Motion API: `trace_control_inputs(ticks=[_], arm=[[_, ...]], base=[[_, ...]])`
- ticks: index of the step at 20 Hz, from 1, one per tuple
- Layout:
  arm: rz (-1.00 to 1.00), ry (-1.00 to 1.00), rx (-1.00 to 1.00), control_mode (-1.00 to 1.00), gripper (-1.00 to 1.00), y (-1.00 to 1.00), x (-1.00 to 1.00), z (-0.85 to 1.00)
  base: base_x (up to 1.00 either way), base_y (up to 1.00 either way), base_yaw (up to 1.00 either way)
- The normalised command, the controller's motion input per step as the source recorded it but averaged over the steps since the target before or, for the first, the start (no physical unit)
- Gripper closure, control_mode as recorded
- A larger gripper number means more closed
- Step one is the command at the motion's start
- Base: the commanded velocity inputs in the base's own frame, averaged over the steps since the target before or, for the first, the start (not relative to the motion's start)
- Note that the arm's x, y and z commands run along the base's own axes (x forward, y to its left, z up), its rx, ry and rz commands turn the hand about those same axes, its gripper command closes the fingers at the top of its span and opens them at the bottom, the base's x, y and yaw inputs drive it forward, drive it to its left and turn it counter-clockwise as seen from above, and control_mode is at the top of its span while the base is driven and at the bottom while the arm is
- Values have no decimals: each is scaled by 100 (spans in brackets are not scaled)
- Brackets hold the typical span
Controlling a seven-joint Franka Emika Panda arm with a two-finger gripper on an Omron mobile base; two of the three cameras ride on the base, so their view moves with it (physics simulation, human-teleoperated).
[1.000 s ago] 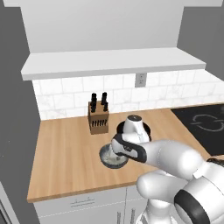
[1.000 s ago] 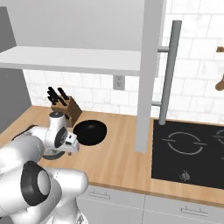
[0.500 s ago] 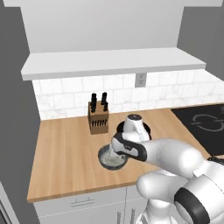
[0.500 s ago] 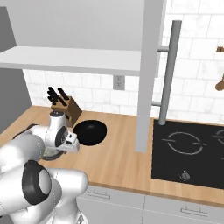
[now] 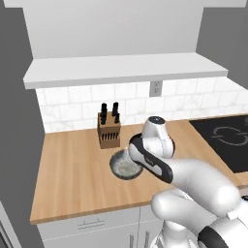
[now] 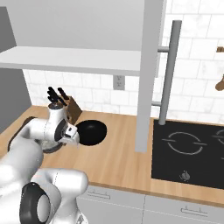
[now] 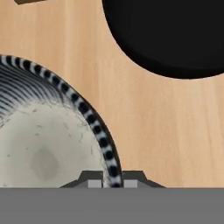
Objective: Pick up the bowls on the counter and stack them on top of one another in the open cabinet. Place the smaller bowl on top of the larger bowl.
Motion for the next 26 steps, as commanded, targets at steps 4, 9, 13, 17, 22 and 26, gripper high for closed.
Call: trace_control_inputs(ticks=[4, 9, 13, 17, 22, 26], arm=[[-30, -1, 16, -100, 100, -56, 0, 59], [-35, 0, 21, -100, 100, -66, 9, 57], [-33, 2, 20, -100, 100, -62, 33, 53], [-21, 3, 4, -100, 100, -31, 62, 6], [-10, 14, 0, -100, 100, -1, 71, -3], [-10, 16, 0, -100, 100, -23, 42, -16]], base=[[0, 0, 0], [0, 0, 0], [0, 0, 0], [0, 0, 0], [0, 0, 0], [0, 0, 0]])
